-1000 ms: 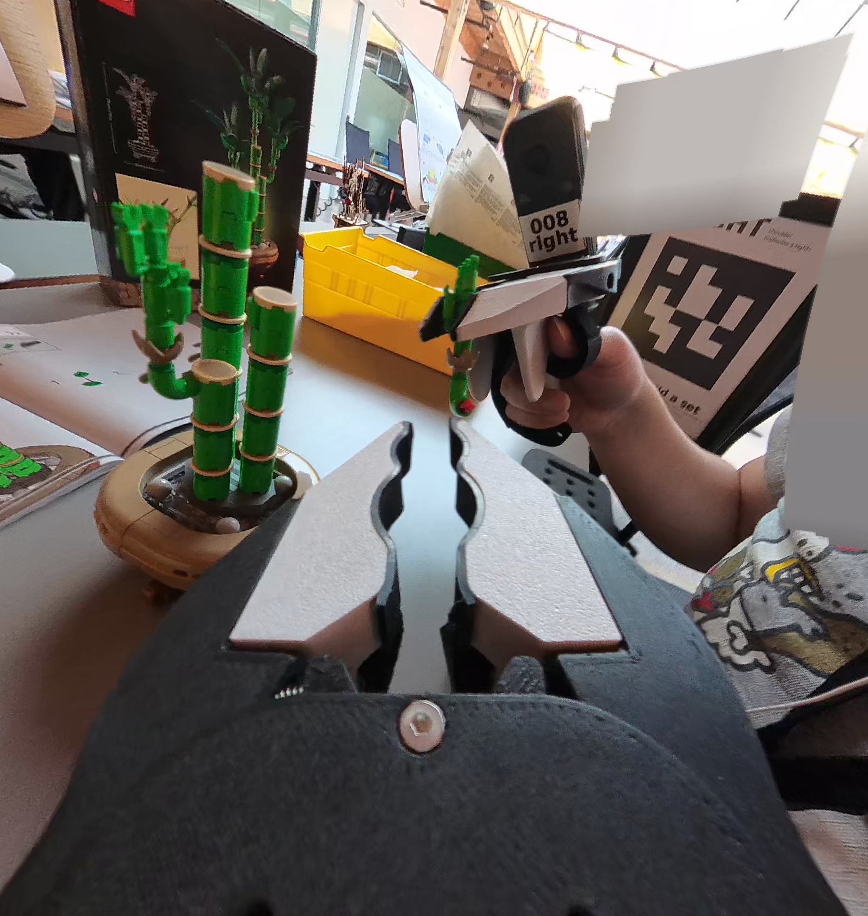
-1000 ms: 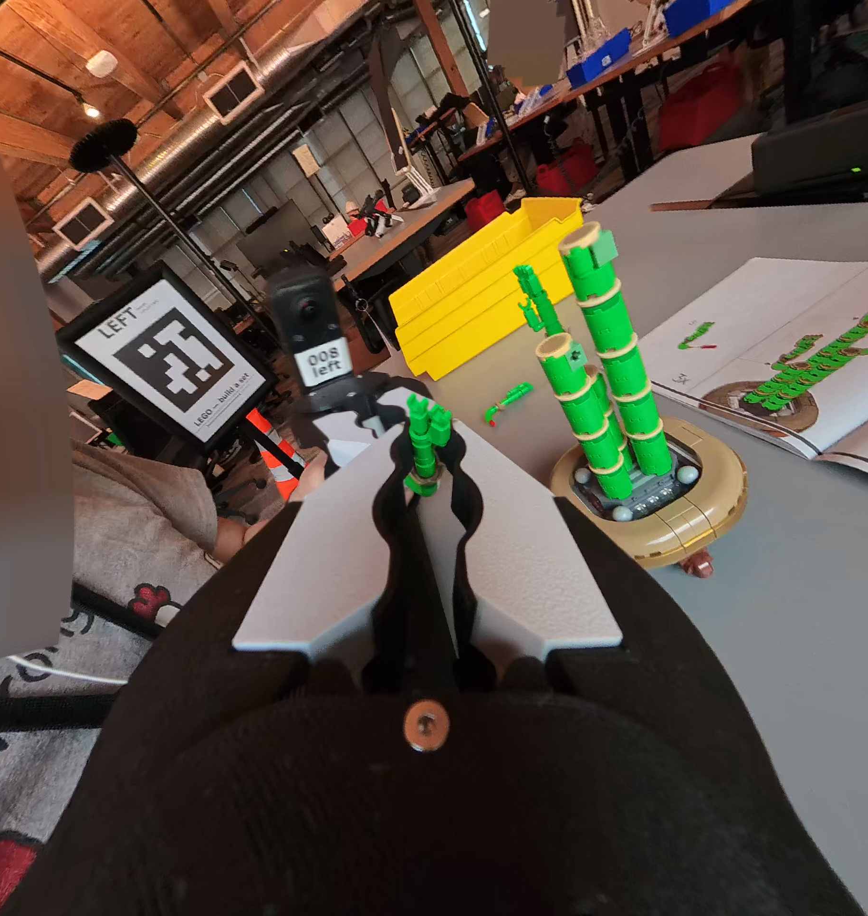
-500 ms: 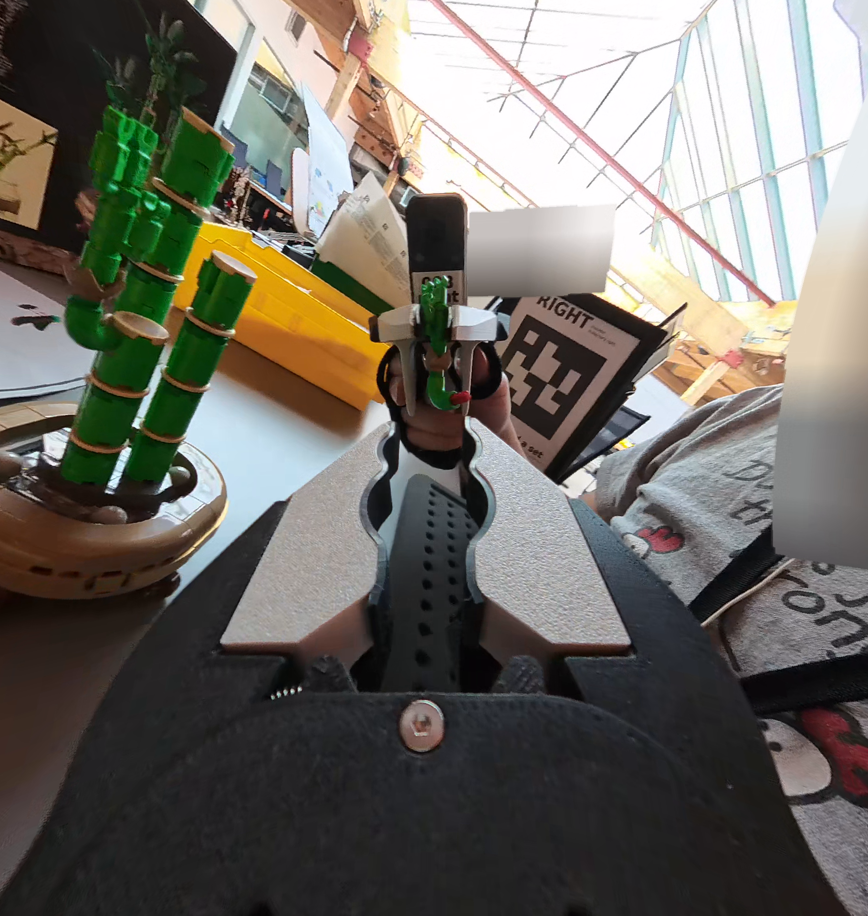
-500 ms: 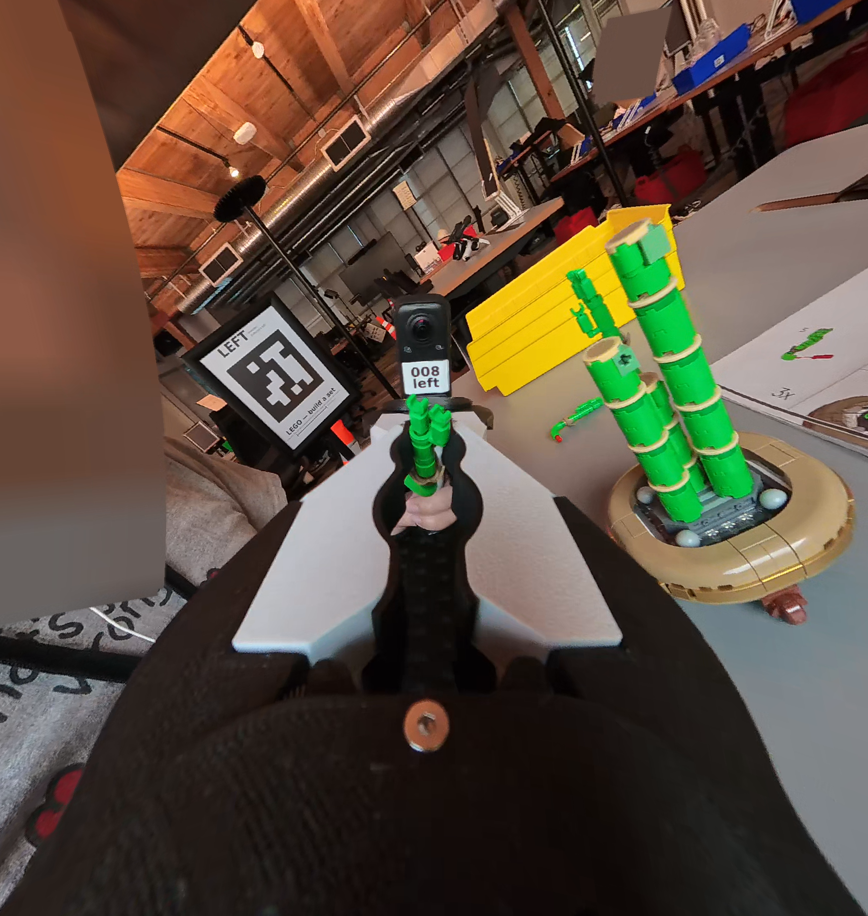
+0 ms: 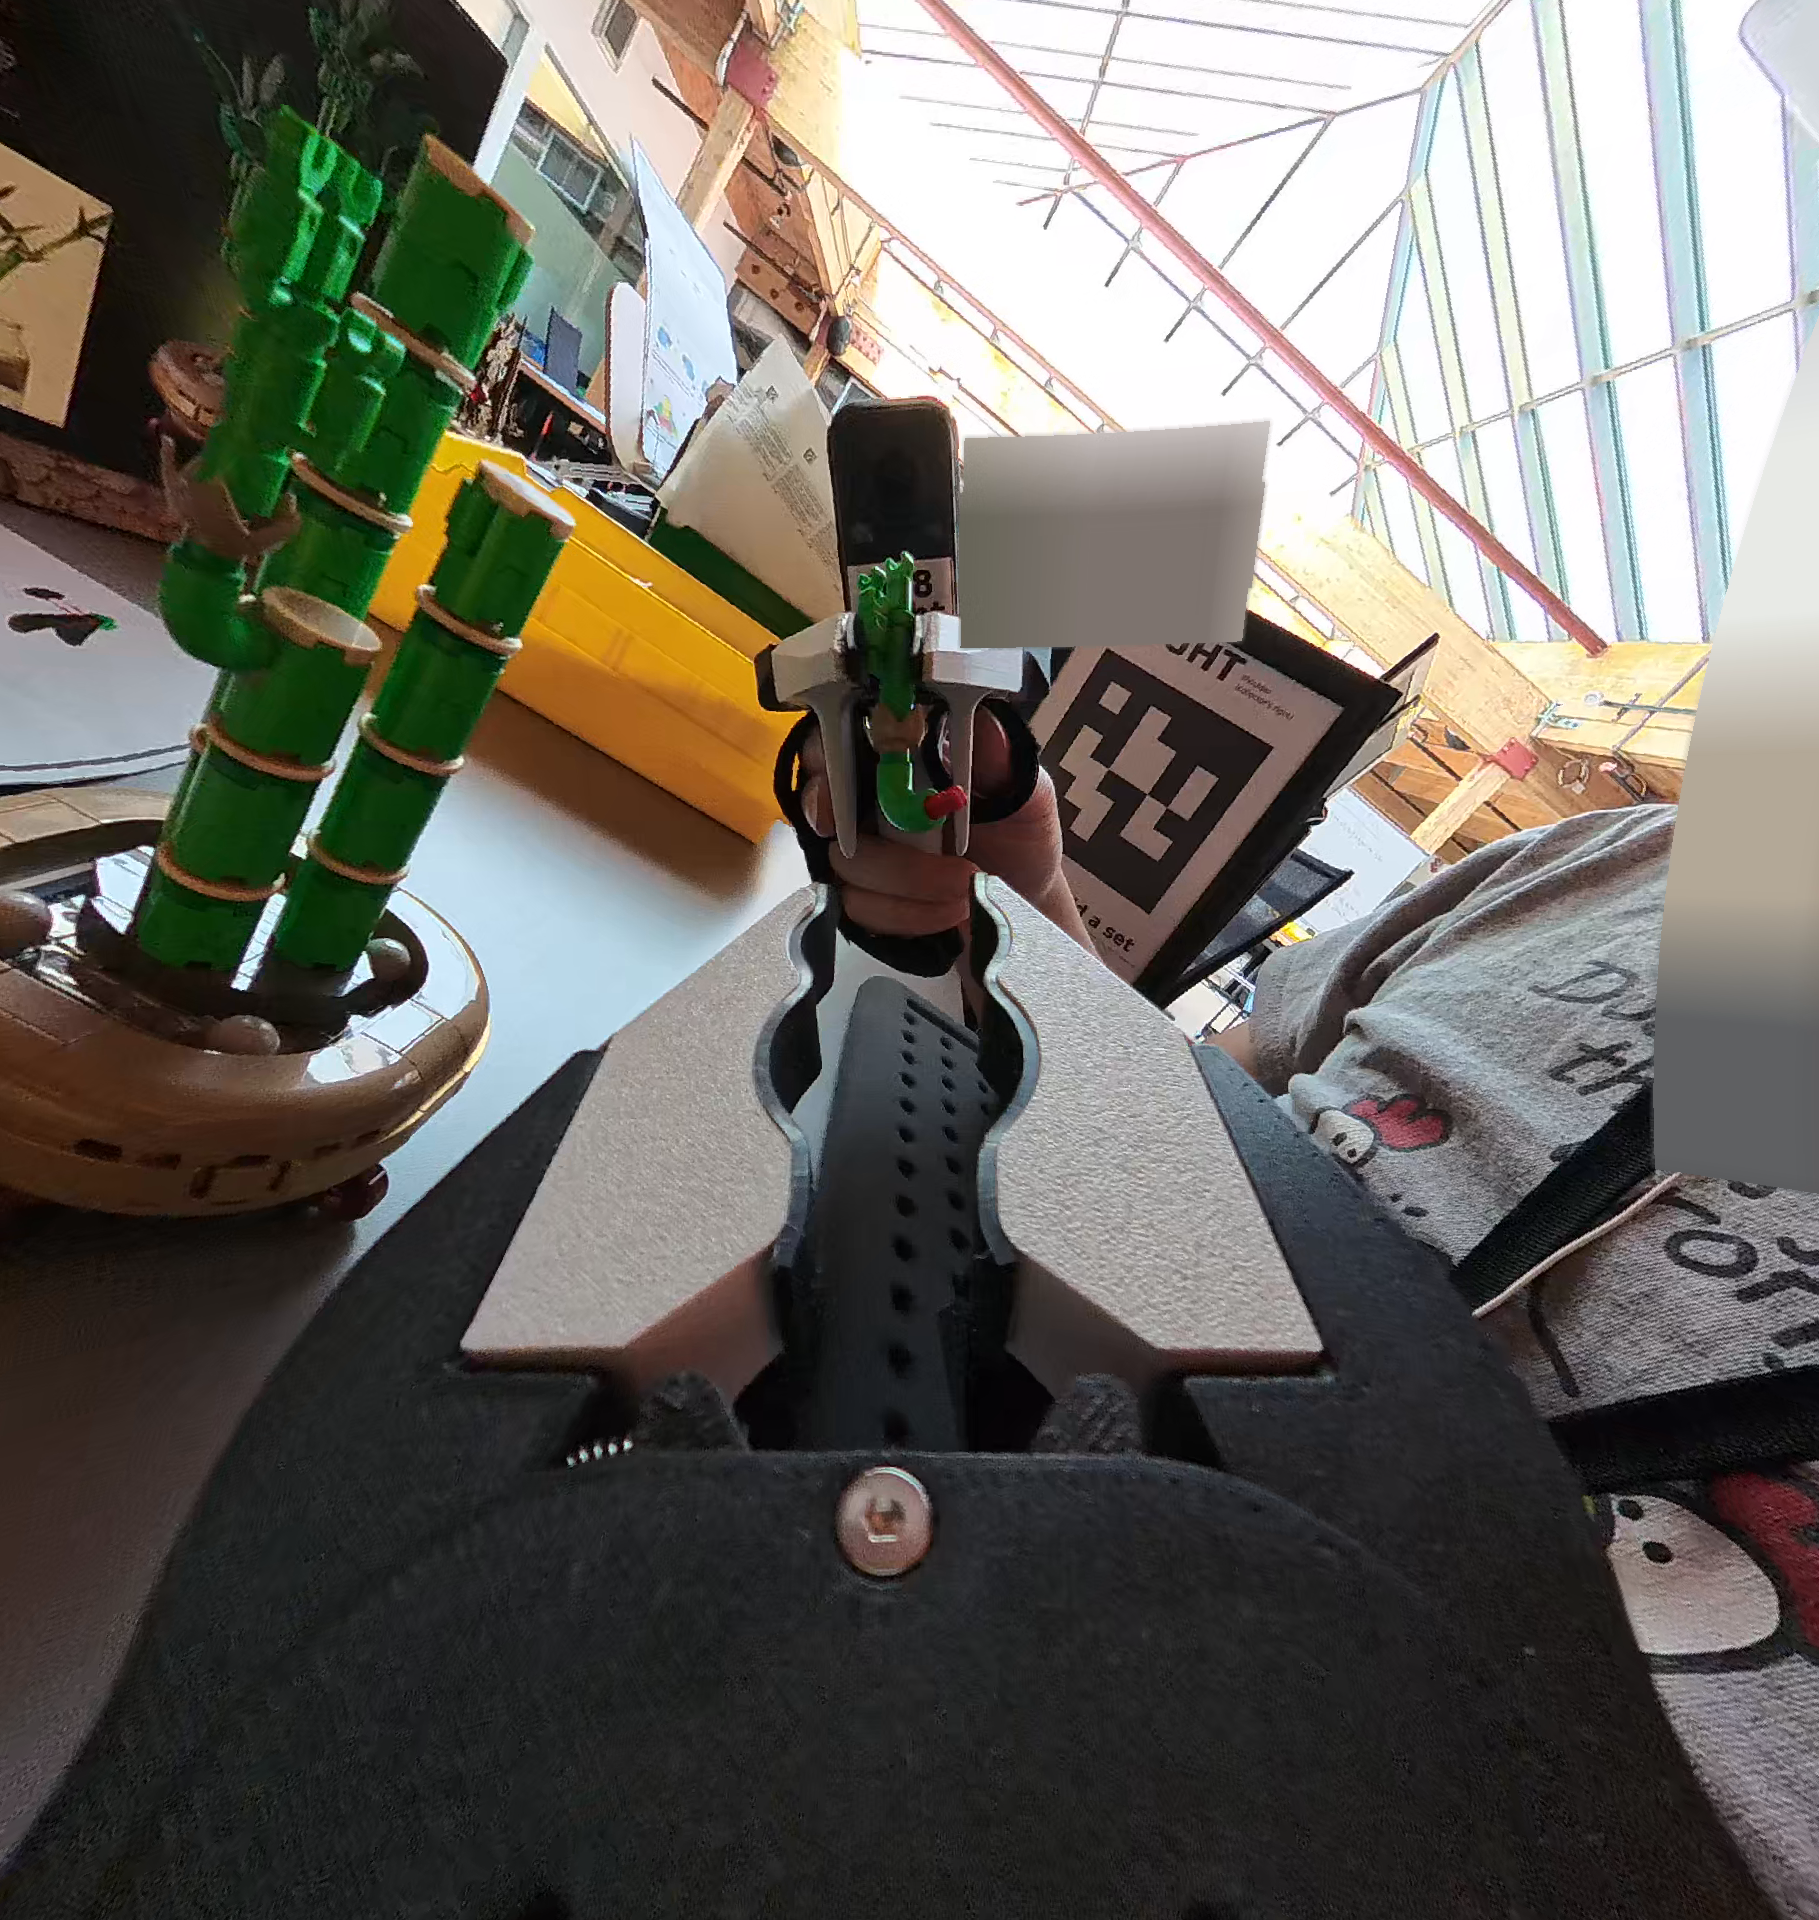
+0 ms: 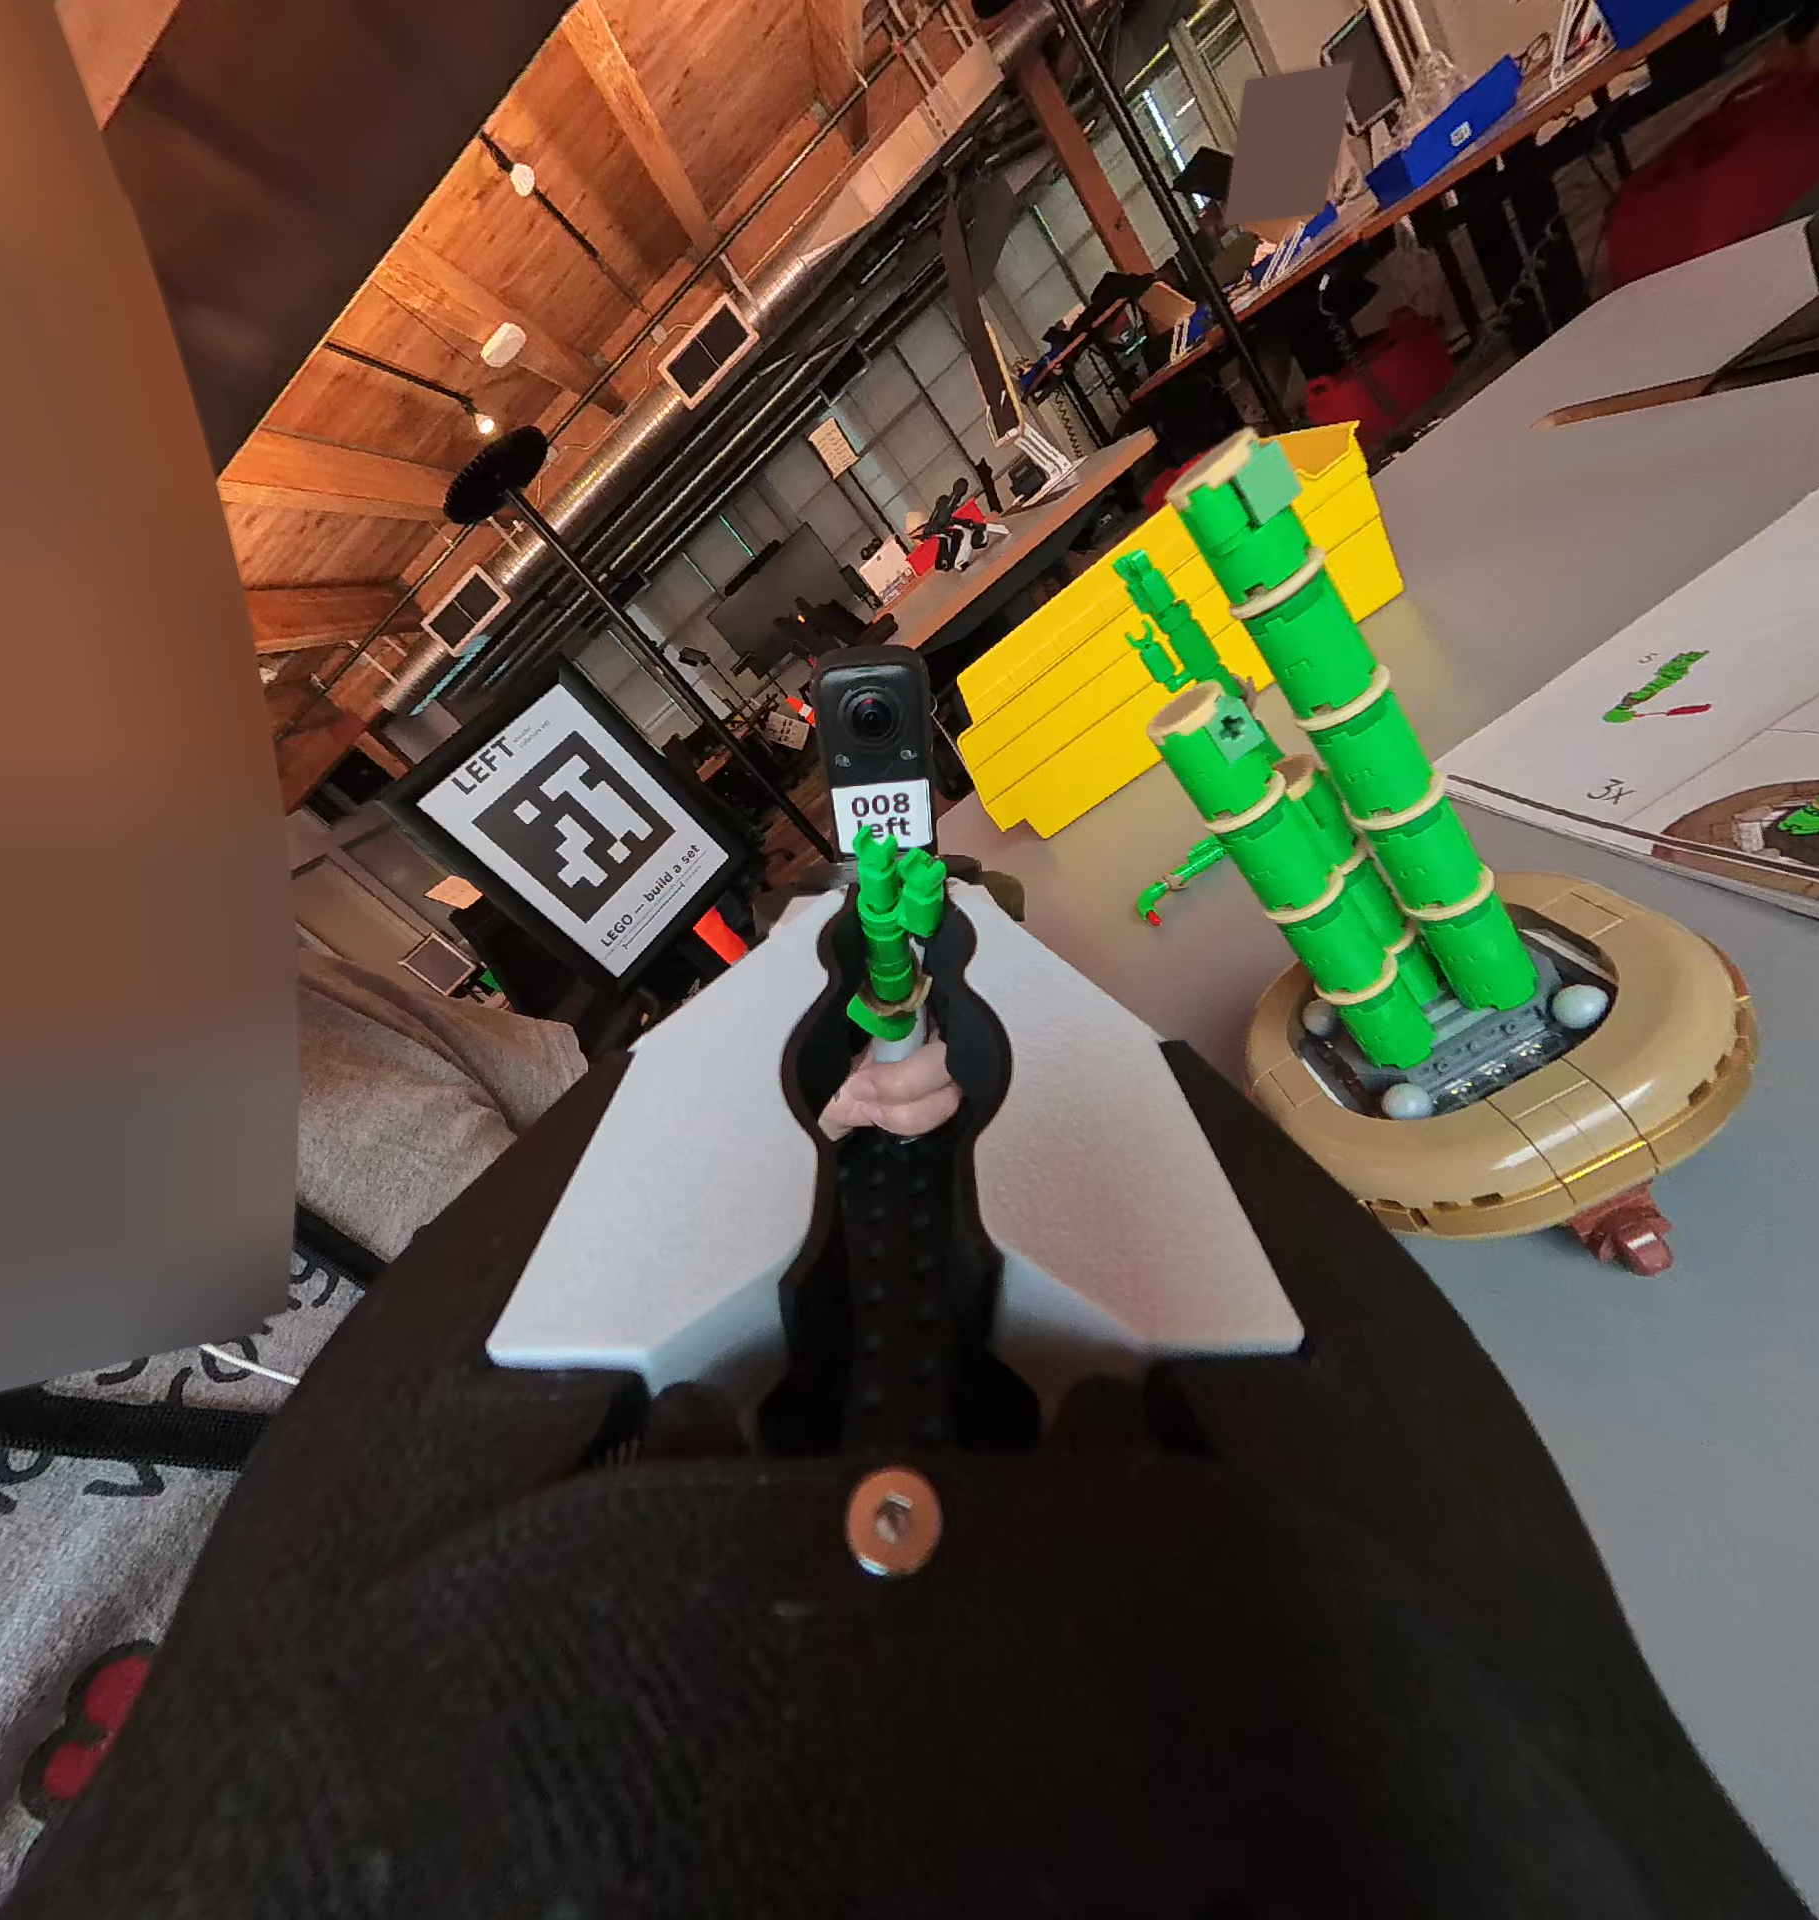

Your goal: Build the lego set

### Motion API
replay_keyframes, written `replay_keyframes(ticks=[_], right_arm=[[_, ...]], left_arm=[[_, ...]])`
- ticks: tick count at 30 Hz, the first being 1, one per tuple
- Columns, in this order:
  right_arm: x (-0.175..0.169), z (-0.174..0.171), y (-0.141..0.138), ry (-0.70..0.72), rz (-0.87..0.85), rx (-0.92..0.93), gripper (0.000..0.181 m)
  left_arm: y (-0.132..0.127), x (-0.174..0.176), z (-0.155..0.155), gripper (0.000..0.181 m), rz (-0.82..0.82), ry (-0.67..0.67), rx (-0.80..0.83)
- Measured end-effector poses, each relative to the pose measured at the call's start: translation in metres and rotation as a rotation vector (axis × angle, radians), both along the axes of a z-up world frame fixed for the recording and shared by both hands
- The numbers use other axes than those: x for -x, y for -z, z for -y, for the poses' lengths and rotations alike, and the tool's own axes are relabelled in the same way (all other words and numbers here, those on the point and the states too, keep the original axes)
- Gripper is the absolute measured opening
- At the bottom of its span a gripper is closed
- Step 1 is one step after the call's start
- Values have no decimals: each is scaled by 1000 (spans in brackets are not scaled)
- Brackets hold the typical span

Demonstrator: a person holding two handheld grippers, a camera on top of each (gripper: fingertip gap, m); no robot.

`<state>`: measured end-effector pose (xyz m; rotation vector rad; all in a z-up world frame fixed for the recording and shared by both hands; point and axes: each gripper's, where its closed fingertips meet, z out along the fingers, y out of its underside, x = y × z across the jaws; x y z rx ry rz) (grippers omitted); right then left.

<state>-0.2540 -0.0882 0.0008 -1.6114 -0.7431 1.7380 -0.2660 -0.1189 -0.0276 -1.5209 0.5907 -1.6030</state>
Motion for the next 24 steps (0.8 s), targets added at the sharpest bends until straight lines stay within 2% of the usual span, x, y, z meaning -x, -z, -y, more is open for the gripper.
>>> replay_keyframes(ticks=[9, 24], right_arm=[[5, -1, 4, -12, -11, 2, 11], [-11, -18, 20, 69, -70, 35, 11]], left_arm=[[12, -3, -2, 23, -43, -24, 2], [7, 13, -16, 18, 28, -122, 24]])
